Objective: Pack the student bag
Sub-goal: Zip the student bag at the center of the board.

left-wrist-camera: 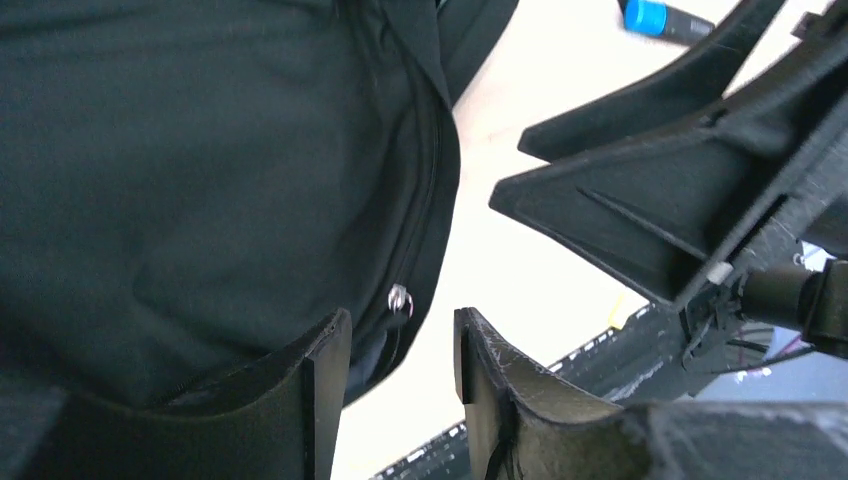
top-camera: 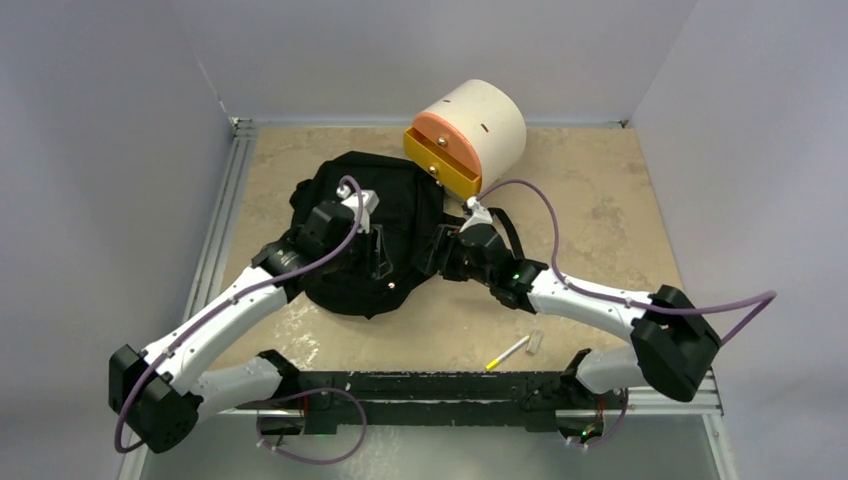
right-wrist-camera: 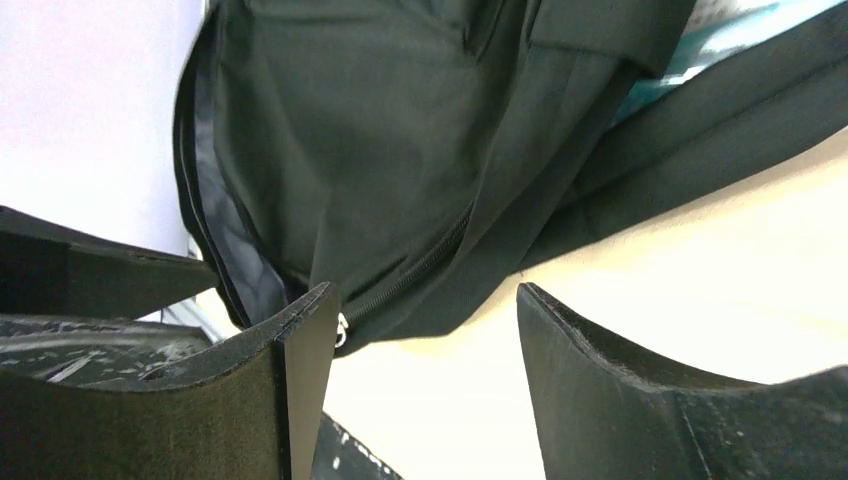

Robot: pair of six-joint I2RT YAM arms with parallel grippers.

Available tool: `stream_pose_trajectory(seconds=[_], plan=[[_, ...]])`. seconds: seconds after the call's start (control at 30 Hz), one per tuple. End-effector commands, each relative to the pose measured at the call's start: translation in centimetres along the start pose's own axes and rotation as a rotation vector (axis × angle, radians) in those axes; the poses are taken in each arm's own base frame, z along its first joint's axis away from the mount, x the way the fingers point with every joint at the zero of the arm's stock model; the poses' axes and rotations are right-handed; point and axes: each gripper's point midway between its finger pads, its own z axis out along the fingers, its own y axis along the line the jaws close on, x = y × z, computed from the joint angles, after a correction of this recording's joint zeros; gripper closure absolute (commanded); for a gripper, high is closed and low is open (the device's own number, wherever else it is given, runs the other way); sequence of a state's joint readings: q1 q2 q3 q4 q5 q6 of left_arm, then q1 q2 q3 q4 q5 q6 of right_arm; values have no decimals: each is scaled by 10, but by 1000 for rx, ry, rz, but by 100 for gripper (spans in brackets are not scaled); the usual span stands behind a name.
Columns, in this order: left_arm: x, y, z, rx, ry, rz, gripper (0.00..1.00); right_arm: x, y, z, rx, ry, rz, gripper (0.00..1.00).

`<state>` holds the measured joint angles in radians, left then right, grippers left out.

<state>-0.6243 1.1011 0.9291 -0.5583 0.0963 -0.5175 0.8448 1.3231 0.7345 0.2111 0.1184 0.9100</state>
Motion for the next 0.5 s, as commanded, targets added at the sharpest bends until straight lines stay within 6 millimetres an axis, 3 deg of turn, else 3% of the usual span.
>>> stream_pose_trajectory(seconds=[0.0,0.27,0.47], plan=[[32,0,-14,25,75,-60,59,14,20,3,-69,90,33,32],[78,-1,-13,5,175,-85,61,30,18,27,-86,148,30,37],[107,8,-6,-99,227,-136,65,39,9,26,-84,159,46,39]])
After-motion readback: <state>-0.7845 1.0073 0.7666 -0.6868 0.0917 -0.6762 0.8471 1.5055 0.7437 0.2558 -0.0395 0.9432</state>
